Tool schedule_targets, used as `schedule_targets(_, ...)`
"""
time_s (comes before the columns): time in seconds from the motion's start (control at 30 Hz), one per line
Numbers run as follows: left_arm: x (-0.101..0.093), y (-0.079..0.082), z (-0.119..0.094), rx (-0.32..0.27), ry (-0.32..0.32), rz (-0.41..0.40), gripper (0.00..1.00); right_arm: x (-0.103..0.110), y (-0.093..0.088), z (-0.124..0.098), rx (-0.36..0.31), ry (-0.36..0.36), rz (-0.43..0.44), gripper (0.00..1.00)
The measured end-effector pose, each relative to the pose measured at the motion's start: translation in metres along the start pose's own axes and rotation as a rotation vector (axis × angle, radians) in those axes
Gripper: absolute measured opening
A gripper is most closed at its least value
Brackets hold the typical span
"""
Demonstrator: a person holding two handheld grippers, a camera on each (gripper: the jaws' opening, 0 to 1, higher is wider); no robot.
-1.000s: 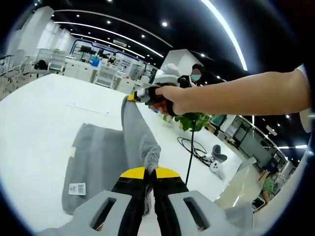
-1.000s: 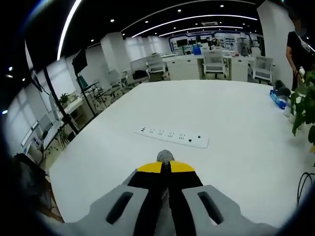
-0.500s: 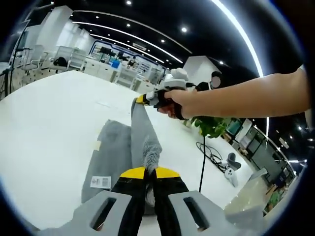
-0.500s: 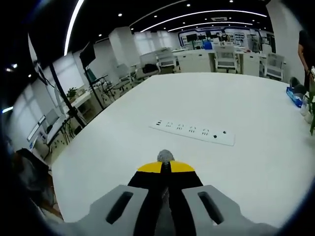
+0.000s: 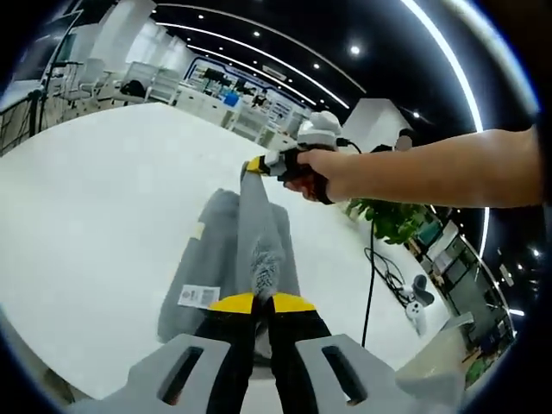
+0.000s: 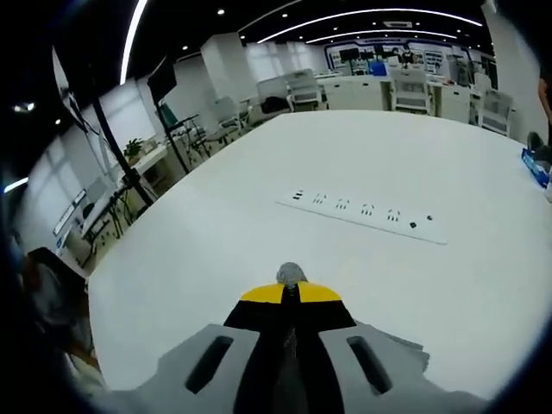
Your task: Fold the towel on the table until its edges align and the towel forms a compact rectangular stack.
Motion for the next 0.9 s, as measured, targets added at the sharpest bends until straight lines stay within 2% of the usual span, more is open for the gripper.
schedule_targets(0.2, 0.018, -0.006, -0.001, 0.031, 0.065, 0.058, 0.05, 0.005, -0.007, 0.011, 0.014, 0.004, 0.005, 0.01)
schedule_targets(0.3, 0.021, -0.013, 0.000, 0.063, 0.077, 0.023, 0.05, 0.010, -0.010, 0.017, 0.021, 0.010, -0.011, 0.01)
schedule_targets(0.43, 0.029, -0.016, -0.002, 0.067, 0.109, 0.042, 0.08, 0.013, -0.013, 0.022, 0.020, 0.022, -0.044, 0.02)
schedule_targets(0.5, 0.033, -0.016, -0.004, 0.055, 0.122, 0.032, 0.10, 0.015, -0.011, 0.023, 0.006, 0.045, -0.033, 0.03)
schedule_targets(0.57, 0.036, -0.014, -0.006, 0.043, 0.137, 0.024, 0.14, 0.013, -0.006, 0.021, -0.039, 0.032, -0.049, 0.05)
schedule_targets(0.7, 0.041, -0.006, -0.010, 0.018, 0.165, 0.063, 0.17, 0.012, -0.003, 0.017, -0.061, 0.037, -0.039, 0.08)
schedule_targets(0.83, 0.046, 0.003, -0.012, -0.025, 0.203, 0.143, 0.21, 0.012, 0.001, 0.014, -0.072, 0.045, -0.027, 0.11)
schedule_targets(0.9, 0.044, 0.003, -0.010, -0.021, 0.186, 0.132, 0.21, 0.012, 0.002, 0.012, -0.074, 0.042, -0.031, 0.11)
Point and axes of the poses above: the point that each gripper's makers call its tool centre point, and the gripper's own axes: z roughly forward along the fingers, x roughly to its left, y roughly out of its top, the point moved 3 cm from there along -z, roughly backward along the fingers, and after that the axes turned 3 degrees about -y, right-handed, at the moved point
